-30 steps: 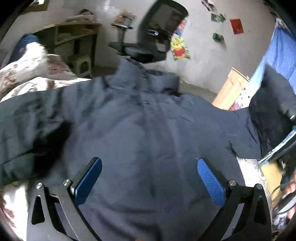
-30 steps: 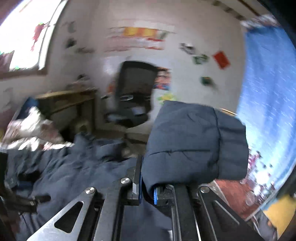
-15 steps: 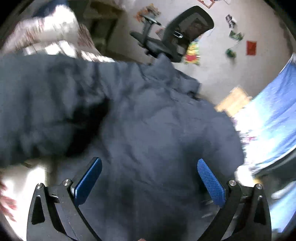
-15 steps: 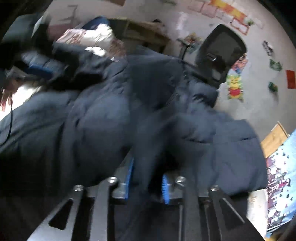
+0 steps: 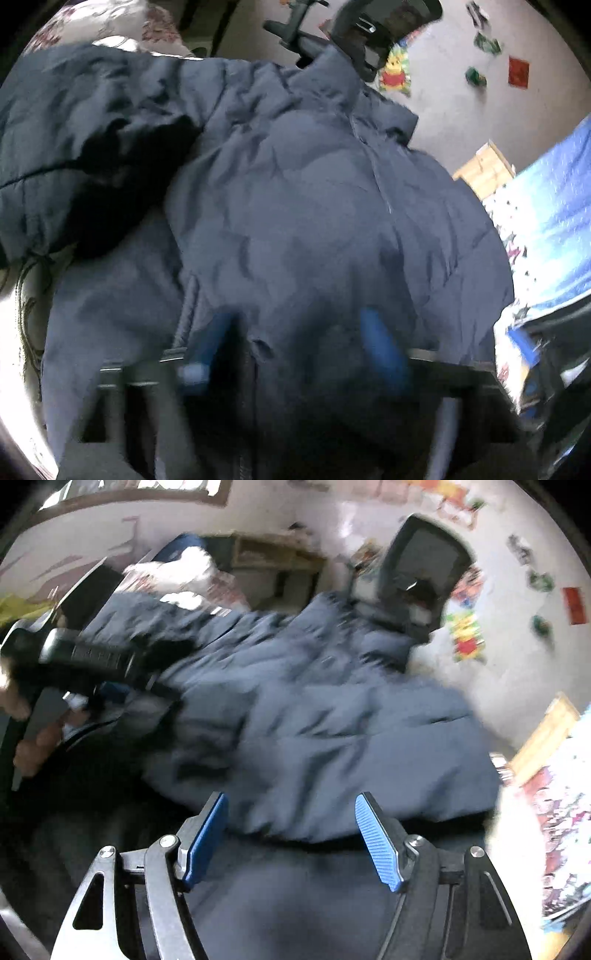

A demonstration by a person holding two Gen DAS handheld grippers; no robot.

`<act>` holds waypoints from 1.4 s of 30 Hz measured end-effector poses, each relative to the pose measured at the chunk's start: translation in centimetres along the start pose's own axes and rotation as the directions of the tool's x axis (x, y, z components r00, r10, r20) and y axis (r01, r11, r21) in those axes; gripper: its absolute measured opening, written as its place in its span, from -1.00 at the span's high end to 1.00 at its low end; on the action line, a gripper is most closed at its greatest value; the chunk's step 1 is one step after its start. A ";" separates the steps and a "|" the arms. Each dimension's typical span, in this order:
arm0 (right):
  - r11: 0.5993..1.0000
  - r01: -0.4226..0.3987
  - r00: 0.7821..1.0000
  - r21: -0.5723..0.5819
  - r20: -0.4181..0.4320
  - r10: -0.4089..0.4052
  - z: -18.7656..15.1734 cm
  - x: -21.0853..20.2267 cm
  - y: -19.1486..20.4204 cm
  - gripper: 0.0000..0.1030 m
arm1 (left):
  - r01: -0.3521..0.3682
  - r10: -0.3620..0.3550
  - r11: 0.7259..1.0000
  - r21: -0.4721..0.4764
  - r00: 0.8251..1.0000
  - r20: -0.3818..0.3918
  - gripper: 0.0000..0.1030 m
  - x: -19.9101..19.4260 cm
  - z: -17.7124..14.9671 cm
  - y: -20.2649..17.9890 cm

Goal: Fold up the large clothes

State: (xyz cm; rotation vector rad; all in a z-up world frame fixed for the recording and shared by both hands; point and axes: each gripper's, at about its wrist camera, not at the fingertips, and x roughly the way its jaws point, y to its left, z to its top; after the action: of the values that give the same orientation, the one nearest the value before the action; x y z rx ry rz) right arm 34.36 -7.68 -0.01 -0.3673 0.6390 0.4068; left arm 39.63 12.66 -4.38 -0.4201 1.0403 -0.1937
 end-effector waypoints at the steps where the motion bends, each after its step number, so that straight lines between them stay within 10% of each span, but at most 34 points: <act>1: 1.000 0.018 0.999 0.019 0.027 -0.019 0.2 -0.5 -0.8 -0.43 | -0.017 0.017 1.000 0.016 1.000 -0.004 0.33 0.1 -0.1 -0.4; 5: 0.989 0.054 0.995 0.134 0.078 -0.065 1.6 -0.7 -3.7 -0.63 | -0.119 0.106 0.982 0.144 0.990 0.095 0.88 -1.2 -0.6 -2.7; 12: 0.972 -0.004 1.000 0.234 0.007 0.003 4.3 3.5 -4.7 -0.63 | -0.250 0.202 0.960 0.123 0.929 0.311 0.93 -5.0 2.4 -2.5; 24: 0.972 -0.005 0.976 0.237 -0.210 0.056 3.4 13.5 -0.9 -0.68 | -0.336 0.317 0.934 0.120 0.935 0.156 0.92 0.6 3.0 1.0; 33: 0.965 0.012 0.986 0.261 -0.163 0.032 2.9 12.8 -0.7 -0.81 | -0.202 0.218 0.975 -0.093 0.950 0.225 -0.21 -5.2 1.8 3.6; 42: 0.974 -0.073 0.996 0.215 -0.028 0.081 4.7 9.0 2.6 -0.81 | -0.095 0.210 0.947 -0.308 0.907 0.365 -0.26 -15.6 -1.9 7.1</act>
State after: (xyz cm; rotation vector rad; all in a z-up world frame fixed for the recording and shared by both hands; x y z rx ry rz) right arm 42.00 -1.14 -2.76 -0.1449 0.7270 0.4015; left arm 29.90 24.08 4.19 -0.6062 0.6963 0.1832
